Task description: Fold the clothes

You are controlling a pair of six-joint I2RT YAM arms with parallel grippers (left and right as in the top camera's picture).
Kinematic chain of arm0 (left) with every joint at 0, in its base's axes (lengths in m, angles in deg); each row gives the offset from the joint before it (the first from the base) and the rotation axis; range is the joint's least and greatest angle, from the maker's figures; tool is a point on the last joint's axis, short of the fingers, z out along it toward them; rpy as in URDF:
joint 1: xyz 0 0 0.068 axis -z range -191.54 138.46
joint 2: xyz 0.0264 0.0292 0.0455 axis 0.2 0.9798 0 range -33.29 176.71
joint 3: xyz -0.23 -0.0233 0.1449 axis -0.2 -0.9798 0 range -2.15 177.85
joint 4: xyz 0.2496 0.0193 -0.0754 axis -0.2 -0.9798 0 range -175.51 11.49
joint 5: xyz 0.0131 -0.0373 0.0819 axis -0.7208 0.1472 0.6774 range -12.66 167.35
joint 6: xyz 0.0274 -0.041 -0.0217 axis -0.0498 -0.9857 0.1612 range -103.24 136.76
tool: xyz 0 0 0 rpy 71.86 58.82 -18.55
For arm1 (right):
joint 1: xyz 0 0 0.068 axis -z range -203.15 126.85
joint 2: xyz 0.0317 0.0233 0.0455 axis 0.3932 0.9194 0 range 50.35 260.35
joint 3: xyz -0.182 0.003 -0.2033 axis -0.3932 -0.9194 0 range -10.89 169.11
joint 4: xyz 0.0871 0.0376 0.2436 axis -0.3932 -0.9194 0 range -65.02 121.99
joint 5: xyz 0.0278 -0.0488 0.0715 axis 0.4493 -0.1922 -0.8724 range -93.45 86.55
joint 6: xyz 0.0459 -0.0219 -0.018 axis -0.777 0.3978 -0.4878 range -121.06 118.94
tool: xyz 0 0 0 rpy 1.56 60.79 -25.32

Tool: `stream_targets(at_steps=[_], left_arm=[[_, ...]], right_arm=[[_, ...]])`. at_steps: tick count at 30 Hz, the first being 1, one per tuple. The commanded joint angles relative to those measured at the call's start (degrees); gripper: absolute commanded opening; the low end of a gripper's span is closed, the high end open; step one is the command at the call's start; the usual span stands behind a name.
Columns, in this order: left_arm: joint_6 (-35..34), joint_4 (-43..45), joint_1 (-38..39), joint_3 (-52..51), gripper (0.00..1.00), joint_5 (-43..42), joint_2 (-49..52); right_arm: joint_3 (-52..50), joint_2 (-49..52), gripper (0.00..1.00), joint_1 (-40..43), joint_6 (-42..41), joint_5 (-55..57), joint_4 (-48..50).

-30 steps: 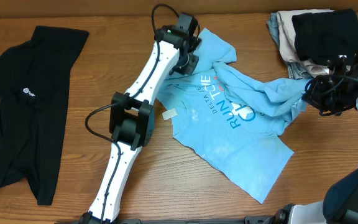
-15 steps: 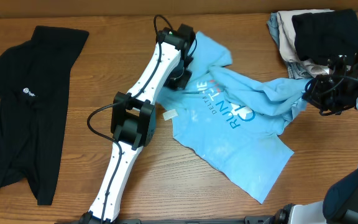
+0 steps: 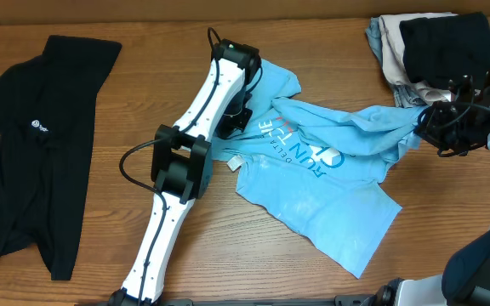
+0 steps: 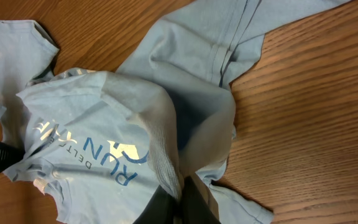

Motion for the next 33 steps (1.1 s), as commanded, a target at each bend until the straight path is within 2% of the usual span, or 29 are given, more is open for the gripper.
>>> stream_targets(at_steps=[1,7,11,20,25,28,33], left_arm=[[-1.6,-0.26,1.18,-5.4,0.04,-2.54,0.92],[-6.36,-0.07,2.8,-15.23,0.05,4.79,-3.98],[-7.23,3.19,3.13,-21.7,0.05,4.83,-9.79],[-8.22,16.76,2.99,-49.24,0.05,1.84,-30.69],[-8.24,26.29,2.95,-64.08,0.05,0.15,-38.58],[-8.26,28.96,2.86,-67.52,0.04,-0.28,-40.98],[-8.15,35.17,2.84,-65.79,0.04,-0.28,-44.28]], right_arm=[[-0.11,-1.49,0.04,0.04,-0.07,-0.33,-0.04],[-0.11,-1.49,0.04,0.04,-0.07,-0.33,0.33],[-0.11,-1.49,0.04,0.04,-0.07,-0.33,0.66],[-0.11,-1.49,0.04,0.02,-0.09,-0.37,1.16],[-0.11,-1.49,0.04,0.02,-0.09,-0.46,1.09],[-0.11,-1.49,0.04,0.02,-0.07,-1.25,0.94],[-0.11,-1.49,0.04,0.02,-0.07,-1.4,0.94]])
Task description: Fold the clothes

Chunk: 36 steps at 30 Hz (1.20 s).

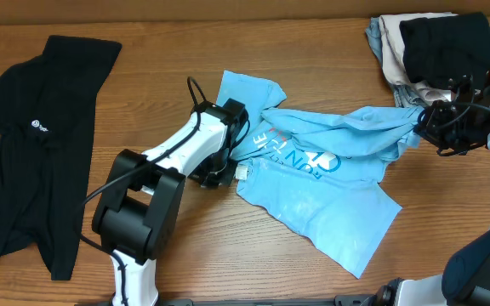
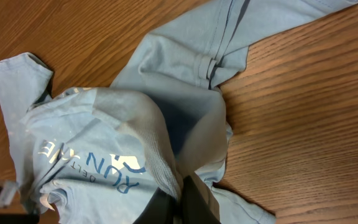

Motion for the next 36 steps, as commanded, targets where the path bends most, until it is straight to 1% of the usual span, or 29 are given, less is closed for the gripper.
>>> stream_targets(at_steps=[1,2,3,6,8,9,11,14,16,18,19,24,30,36], left_arm=[[-0.48,4.26,-0.35,2.67,0.04,-0.85,-5.29],[-0.02,6.05,-0.44,3.8,0.04,-0.85,-5.92],[0.52,7.96,-0.52,5.09,0.09,-0.83,-6.4],[2.58,13.84,-1.22,9.99,0.38,-0.83,-6.99],[3.08,18.25,-2.23,12.17,0.6,-1.73,-6.91],[4.22,21.0,-3.02,12.83,0.65,-3.45,-6.78],[5.09,25.46,-5.29,14.08,0.67,-8.13,-5.92],[5.31,30.84,-9.55,17.31,0.66,-13.44,-2.78],[5.6,32.52,-11.72,20.28,0.66,-15.39,-0.15],[6.86,33.46,-13.29,23.65,0.65,-17.25,2.89],[7.13,33.62,-13.81,25.7,0.64,-17.59,4.68],[9.46,35.32,-13.81,31.52,0.63,-17.55,11.61],[10.23,40.54,-12.59,32.13,0.63,-17.38,16.59],[10.23,43.1,-12.59,32.13,0.63,-17.33,18.97]], right_arm=[[-0.07,-1.49,0.05,0.04,-0.02,-0.94,0.33],[-0.07,-1.49,0.06,0.04,-0.02,-0.92,0.31],[-0.07,-1.49,0.08,0.04,-0.02,-0.94,0.31],[-0.07,-1.49,0.09,0.04,0.0,-0.92,0.31],[-0.07,-1.49,0.09,0.04,0.0,-0.92,0.33],[-0.07,-1.49,0.1,0.04,0.0,-0.92,0.35],[-0.07,-1.49,0.1,0.04,0.0,-0.92,0.37],[-0.07,-1.49,0.09,0.04,0.22,-0.92,0.37],[-0.07,-1.49,0.09,0.04,0.22,-0.92,0.37],[-0.07,-1.49,0.06,0.04,0.22,-0.9,0.39],[-0.07,-1.49,0.04,0.04,0.22,-0.9,0.48],[-0.07,-1.49,0.04,0.04,0.22,-0.9,1.14],[-0.07,-1.49,0.04,0.04,0.22,-0.87,1.9],[-0.07,-1.49,0.04,0.04,0.22,-0.87,2.99]])
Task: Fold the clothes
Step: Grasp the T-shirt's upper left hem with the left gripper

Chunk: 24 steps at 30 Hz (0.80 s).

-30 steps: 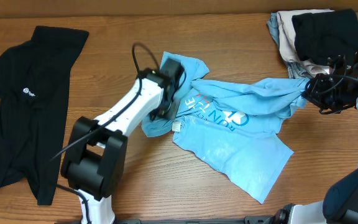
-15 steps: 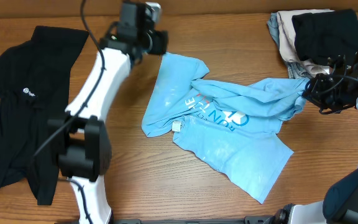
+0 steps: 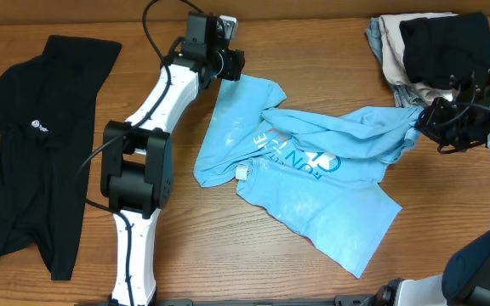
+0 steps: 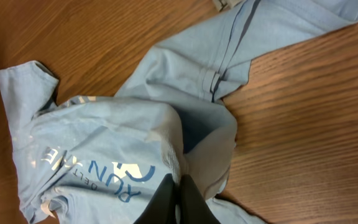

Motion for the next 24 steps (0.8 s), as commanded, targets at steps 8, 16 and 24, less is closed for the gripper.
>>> stream_targets(at_steps=[8,16,24], left_arm=[[1.38,0.17,0.02,1.88,0.63,1.01,3.85],[2.95,-1.51,0.0,1.88,0.63,4.59,4.76],[4.48,-2.99,0.22,1.88,0.57,4.31,6.27]], right_arm=[[-0.07,-1.46,0.04,0.02,0.2,-0.11,0.9],[-0.09,-1.42,0.04,0.02,0.2,0.59,0.83],[-0.09,-1.42,0.04,0.02,0.2,0.59,0.72]])
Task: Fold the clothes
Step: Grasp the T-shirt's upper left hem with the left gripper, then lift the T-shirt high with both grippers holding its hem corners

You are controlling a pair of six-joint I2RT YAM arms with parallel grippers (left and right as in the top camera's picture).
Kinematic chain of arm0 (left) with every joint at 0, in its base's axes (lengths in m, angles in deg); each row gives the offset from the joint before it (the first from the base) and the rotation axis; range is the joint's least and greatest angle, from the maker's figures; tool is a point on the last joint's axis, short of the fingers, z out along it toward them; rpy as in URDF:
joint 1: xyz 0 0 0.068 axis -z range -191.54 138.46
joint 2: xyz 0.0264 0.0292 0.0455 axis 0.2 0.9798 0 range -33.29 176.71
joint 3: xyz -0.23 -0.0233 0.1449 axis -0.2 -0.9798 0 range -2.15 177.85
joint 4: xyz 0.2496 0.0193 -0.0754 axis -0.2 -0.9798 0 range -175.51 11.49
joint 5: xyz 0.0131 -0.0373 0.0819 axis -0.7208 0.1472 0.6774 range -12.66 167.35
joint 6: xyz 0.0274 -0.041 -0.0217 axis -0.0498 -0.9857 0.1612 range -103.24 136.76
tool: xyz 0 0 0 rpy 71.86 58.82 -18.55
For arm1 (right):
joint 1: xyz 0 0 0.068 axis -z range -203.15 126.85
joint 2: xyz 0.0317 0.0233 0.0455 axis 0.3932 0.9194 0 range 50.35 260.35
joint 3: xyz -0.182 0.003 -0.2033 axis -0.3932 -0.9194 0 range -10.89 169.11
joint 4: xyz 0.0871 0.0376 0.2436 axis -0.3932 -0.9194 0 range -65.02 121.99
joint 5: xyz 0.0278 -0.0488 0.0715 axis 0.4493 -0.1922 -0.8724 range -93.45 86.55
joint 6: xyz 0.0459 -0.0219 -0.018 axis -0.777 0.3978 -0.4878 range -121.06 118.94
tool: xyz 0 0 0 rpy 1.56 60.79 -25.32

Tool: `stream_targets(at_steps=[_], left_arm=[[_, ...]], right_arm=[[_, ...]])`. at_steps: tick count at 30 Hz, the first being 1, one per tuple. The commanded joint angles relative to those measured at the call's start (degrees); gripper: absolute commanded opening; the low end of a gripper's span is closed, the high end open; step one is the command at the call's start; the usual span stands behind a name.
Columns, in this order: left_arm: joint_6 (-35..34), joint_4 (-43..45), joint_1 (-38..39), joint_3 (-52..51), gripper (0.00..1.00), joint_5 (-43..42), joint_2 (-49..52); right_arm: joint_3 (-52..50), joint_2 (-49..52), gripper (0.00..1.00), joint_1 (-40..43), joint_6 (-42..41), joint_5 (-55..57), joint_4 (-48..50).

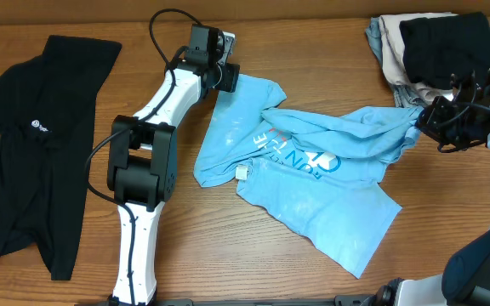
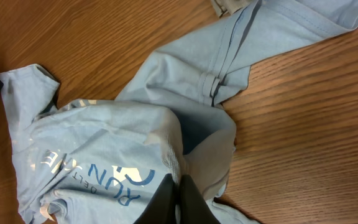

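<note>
A light blue T-shirt with "RUN THE" print lies crumpled mid-table, its left part spread flat toward the far left. My right gripper is shut on a raised fold at the shirt's right end. In the right wrist view its fingers pinch that fold of the blue T-shirt. My left gripper sits at the shirt's far-left sleeve corner. One dark fingertip shows beside the sleeve. Whether it is open or shut does not show.
A black garment lies spread at the table's left end. A pile of clothes, black on top of grey and white, sits at the far right corner. The left arm stretches up the table left of the shirt.
My left gripper has come slightly nearer, onto the shirt's far-left sleeve corner, and its tip now shows in the right wrist view. The right gripper and the shirt have not visibly moved.
The right gripper held the shirt's right end throughout. The left gripper was first on the bunched left part, then lower at the left edge by the tag. By 0.8 s ago it was at the far edge with that part spread flat. Now it is at the sleeve corner.
</note>
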Motion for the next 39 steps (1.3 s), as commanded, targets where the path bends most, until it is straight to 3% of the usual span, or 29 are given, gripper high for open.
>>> stream_targets(at_steps=[1,11,17,21,25,30,39], left_arm=[[2.64,-0.76,0.39,1.38,0.56,0.44,2.01],[4.0,-2.29,1.73,1.38,0.4,0.59,3.52],[4.39,-2.34,2.51,1.38,0.26,2.8,3.82],[3.65,-2.51,2.62,1.4,0.06,6.54,3.8],[-2.14,-5.03,1.49,3.43,0.04,9.6,2.34],[-4.9,-16.68,-2.1,14.53,0.04,9.57,-2.38],[-4.83,-35.56,-10.36,37.88,0.04,9.6,-14.75]], right_arm=[[-0.09,-1.42,0.04,0.02,0.17,0.46,0.17],[-0.09,-1.42,0.04,0.02,0.17,0.46,0.15],[-0.09,-1.42,0.04,0.02,0.17,0.48,0.15],[-0.09,-1.42,0.04,0.02,0.17,0.48,0.28],[-0.07,-1.42,0.04,0.02,0.15,0.48,1.42],[1.38,-1.42,0.04,0.02,0.13,0.44,3.58],[16.46,-1.44,0.04,0.02,0.15,0.44,-1.97]])
